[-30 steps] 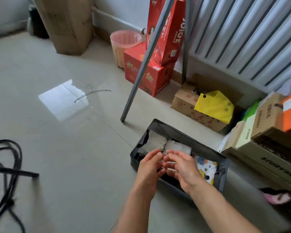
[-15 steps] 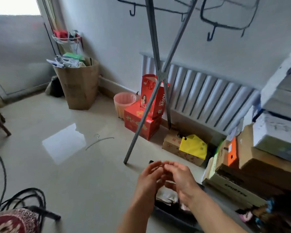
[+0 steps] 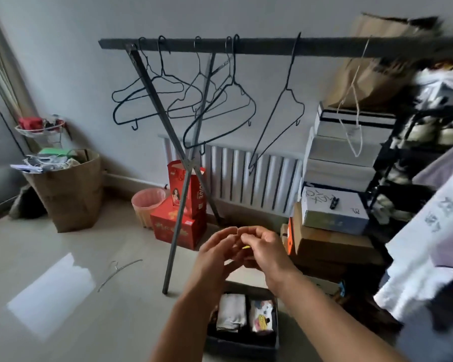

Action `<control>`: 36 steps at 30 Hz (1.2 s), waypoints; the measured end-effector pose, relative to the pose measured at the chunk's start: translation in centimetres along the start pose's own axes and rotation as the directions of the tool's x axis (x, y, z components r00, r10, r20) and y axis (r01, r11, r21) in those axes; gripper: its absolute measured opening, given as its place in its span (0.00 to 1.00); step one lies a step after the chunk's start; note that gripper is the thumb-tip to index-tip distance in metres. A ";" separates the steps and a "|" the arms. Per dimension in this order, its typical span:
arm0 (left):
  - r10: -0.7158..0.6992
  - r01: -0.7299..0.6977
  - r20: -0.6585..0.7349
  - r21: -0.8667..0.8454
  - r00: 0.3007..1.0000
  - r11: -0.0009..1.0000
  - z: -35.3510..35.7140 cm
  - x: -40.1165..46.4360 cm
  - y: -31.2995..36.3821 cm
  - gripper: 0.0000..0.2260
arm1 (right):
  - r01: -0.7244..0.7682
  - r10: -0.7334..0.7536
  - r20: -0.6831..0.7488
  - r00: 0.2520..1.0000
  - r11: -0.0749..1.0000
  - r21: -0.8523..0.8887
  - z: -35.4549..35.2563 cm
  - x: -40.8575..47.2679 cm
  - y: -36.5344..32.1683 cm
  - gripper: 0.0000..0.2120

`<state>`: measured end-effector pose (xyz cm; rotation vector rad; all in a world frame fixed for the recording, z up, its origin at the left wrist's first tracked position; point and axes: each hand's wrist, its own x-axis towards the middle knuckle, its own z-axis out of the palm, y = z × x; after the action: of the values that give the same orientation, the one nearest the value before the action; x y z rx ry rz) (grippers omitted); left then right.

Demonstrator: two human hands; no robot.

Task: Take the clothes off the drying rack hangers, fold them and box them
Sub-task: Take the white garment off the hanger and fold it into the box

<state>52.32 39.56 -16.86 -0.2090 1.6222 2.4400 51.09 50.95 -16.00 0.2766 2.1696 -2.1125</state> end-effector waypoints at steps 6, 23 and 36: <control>0.089 -0.091 0.141 0.010 0.986 0.996 8.3 -2.8 0.7 0.09 | 0.113 -0.115 -0.089 0.989 0.993 -0.029 -7.8 -4.2 -4.0 0.07; 0.243 -0.256 0.366 -0.013 0.898 0.967 26.3 -8.0 2.0 0.09 | 0.396 -0.419 -0.238 0.876 0.908 -0.138 -23.7 -10.8 -11.8 0.08; 0.265 -0.481 0.466 0.440 0.844 0.758 34.1 -4.7 1.9 0.21 | 0.239 -0.535 -0.598 0.598 0.830 -0.503 -34.3 -3.6 -18.5 0.10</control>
<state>56.22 69.92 -0.91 0.7111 2.2287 1.9418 52.76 84.57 3.90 0.7668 3.3321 -1.8767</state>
